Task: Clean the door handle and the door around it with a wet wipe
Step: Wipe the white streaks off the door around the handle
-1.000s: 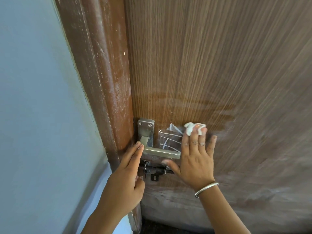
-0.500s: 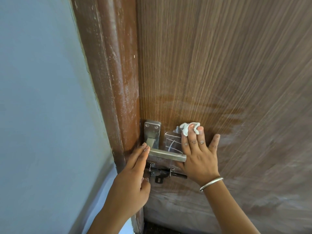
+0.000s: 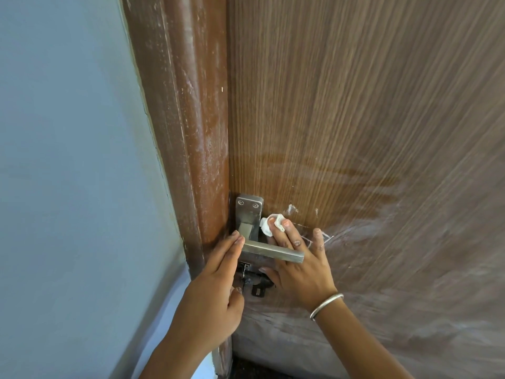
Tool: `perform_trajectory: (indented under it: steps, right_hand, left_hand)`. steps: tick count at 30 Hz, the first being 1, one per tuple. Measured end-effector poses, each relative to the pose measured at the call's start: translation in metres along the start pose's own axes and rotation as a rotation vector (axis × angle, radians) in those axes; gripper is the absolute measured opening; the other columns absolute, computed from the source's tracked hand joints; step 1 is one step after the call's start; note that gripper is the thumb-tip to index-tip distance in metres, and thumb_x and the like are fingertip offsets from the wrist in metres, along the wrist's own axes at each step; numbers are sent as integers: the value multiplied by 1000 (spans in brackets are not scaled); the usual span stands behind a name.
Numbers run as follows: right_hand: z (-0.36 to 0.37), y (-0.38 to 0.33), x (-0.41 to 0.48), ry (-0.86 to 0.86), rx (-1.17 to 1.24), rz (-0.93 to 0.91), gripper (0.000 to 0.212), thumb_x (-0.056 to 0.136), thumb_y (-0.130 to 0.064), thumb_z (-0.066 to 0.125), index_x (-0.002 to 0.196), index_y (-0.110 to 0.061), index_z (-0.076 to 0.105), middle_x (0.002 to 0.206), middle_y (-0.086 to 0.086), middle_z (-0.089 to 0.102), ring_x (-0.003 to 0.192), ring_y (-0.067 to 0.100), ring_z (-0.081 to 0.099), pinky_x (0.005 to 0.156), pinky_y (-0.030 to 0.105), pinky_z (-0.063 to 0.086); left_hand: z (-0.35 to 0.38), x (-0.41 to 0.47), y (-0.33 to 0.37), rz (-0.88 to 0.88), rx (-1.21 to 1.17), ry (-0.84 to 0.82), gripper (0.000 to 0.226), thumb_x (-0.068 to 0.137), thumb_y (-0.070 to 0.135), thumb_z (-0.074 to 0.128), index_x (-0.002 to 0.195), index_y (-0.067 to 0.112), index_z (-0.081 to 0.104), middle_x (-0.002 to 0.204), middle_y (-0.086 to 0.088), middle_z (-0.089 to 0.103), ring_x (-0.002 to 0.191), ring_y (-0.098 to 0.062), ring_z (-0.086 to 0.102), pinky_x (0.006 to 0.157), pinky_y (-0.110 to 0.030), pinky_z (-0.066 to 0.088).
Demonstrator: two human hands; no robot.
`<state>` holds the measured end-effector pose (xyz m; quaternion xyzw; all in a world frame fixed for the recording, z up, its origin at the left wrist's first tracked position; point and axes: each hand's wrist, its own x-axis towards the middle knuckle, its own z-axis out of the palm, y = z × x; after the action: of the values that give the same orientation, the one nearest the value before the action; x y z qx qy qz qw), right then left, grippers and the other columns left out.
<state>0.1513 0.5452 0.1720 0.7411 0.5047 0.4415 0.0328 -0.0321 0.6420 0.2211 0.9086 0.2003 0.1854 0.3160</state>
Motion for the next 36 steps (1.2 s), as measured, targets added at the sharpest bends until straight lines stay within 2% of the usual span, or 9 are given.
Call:
perform_trajectory:
  steps: [5,11,15,20,23,27,30,32,36]
  right_hand:
    - [-2,3,20,155,57,44,61,91,-55,44,137,-15,42,152,1,26,143,17,15,112,55,4]
    - [0,12,17,248,40,128,53,87,-52,49,128,-18,52,145,-1,36,138,21,28,108,59,7]
    - [-1,25,-4,184,-75,246,72,79,-55,50,136,-12,39,143,6,32,138,27,19,107,64,2]
    - [-9,36,-15,179,-79,298,56,86,-36,40,132,-4,43,139,12,35,134,34,26,108,64,-3]
    - [-14,38,-10,225,1,277,49,94,-32,34,134,-4,41,140,13,36,139,32,20,111,59,-3]
    - [-23,47,2,281,146,181,42,89,-9,46,130,-8,44,140,9,41,144,24,10,115,53,4]
    - [-35,59,22,420,168,77,22,91,-6,57,109,-15,65,125,-2,62,132,27,39,112,49,19]
    - [-43,59,36,521,200,66,11,89,-11,65,88,-16,74,106,-7,71,109,22,53,98,39,34]
    - [-48,46,54,374,500,-43,38,99,-11,46,72,0,70,93,6,73,86,23,66,71,34,53]
  left_hand:
    - [-1,0,1,9,-4,3,89,81,8,59,139,49,4,146,37,2,74,5,55,59,-14,51]
    - [-2,0,1,19,2,-11,87,81,7,57,141,46,7,148,36,3,77,11,52,58,-9,45]
    - [-2,-2,3,37,-1,-24,89,82,9,55,137,51,-2,146,38,-2,84,17,48,60,-6,42]
    - [-3,-2,4,27,-7,-23,87,83,9,55,138,49,0,148,35,0,79,16,49,58,-5,40]
    - [-2,-2,4,21,-3,-23,88,83,9,55,139,48,0,147,37,-2,78,13,50,58,-7,43]
    - [-1,-2,4,18,-14,-8,92,81,7,56,138,52,0,146,39,-1,75,11,51,60,-10,47]
    - [-1,-2,4,16,-16,-6,91,80,7,58,137,51,3,147,37,3,72,9,52,59,-6,43]
    - [-2,-2,4,16,-12,-7,90,80,7,58,136,51,3,146,37,3,72,7,52,61,-6,43]
    - [-3,-2,5,9,-3,-16,89,82,8,57,133,54,0,143,41,-1,69,0,54,60,-8,45]
